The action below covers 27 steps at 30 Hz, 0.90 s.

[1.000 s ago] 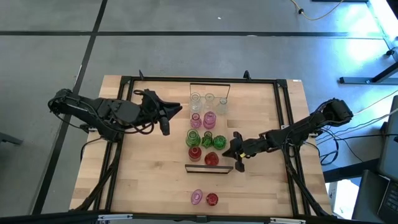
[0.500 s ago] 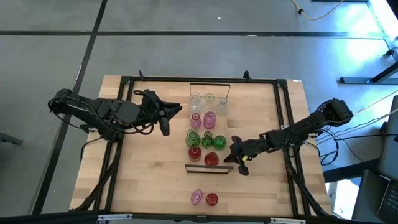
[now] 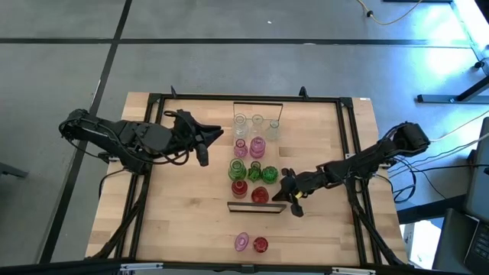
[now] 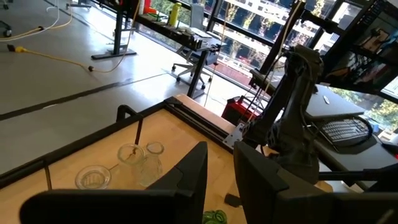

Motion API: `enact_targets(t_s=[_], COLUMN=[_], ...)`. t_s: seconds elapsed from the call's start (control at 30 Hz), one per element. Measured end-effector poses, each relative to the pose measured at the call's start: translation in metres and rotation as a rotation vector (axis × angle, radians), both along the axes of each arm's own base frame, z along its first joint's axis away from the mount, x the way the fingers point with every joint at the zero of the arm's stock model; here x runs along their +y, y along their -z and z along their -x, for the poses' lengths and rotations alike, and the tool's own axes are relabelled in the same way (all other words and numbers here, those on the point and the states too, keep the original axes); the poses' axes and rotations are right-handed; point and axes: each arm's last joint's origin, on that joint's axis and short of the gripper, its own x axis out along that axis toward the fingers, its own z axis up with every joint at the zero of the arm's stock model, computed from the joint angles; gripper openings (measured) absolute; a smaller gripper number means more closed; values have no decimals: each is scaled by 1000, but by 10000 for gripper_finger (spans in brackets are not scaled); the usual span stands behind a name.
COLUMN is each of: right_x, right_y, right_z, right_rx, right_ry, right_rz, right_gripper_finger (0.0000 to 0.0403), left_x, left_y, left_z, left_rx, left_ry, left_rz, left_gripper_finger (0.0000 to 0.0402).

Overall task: Sort vases onto shelf
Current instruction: Put the left red vase on the shelf aligned with the other red vase, then adjust the shelf

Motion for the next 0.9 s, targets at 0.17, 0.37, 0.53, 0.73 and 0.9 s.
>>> enact_targets(t_s=[0.17,0.37,0.53,0.73,0.9], right_x=[4,6,4,3,-1], right_y=[3,4,3,6,-1], right_z=[-11,-21,-22,-21,-18], right_rx=[33,34,31,62,50], right_ry=[3,2,20,61,155], right_rz=[26,32,37,44,73], right_gripper_finger=[0,0,0,0,0], left_x=[0,0,0,0,0], left_y=[0,0,0,0,0], left_z=[0,0,0,0,0], left_rx=[-5,-6,-6,-5,-5], left_ry=[-2,-2,-1,-1,0], left_rz=[1,3,3,2,2], left_gripper_finger=[73,73,73,73,73])
